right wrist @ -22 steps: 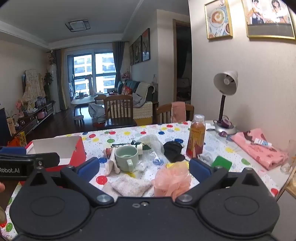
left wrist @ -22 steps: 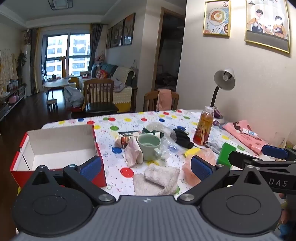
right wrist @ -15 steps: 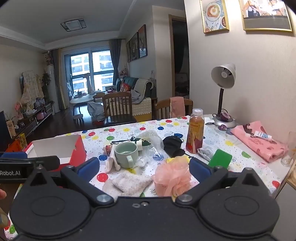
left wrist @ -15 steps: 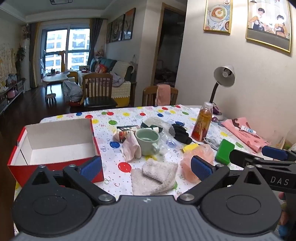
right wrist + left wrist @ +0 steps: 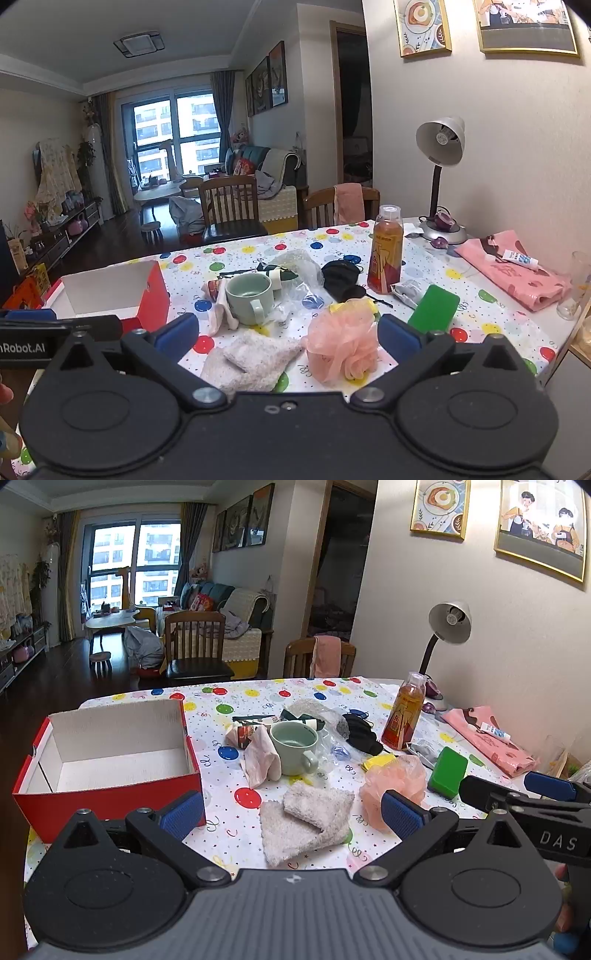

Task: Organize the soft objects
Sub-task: 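Move both tools toward the grey towel and pink bath puff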

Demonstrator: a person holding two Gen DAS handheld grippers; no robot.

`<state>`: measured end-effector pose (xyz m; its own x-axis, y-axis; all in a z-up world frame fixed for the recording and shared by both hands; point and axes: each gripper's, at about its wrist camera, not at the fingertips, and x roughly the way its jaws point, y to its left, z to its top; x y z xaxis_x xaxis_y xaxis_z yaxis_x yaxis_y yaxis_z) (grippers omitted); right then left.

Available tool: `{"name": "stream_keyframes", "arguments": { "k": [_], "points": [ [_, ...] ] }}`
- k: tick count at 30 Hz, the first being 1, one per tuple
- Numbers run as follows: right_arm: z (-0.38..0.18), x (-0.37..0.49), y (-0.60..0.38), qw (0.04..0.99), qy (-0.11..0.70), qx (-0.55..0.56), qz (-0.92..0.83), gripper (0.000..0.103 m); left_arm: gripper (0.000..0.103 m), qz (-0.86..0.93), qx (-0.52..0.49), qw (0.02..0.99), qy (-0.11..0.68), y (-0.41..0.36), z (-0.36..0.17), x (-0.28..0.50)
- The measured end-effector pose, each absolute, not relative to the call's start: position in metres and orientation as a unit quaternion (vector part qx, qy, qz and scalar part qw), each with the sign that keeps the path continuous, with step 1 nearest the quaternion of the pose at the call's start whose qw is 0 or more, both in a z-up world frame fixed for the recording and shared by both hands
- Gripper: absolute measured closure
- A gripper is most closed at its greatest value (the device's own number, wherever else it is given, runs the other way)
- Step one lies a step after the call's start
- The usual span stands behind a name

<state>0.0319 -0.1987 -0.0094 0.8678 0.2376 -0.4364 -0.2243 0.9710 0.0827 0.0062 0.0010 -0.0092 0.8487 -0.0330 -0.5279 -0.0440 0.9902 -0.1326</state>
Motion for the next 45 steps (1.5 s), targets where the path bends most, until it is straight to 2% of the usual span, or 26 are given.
{"name": "stream_keyframes", "arguments": {
  "k": [45],
  "points": [
    [0.002,0.044,-0.194,0.972,0.207,0.01,0.114,0.0,0.0,-0.004,-0.071,0.967,0.244,0.008,-0.001,0.01]
  ]
}}
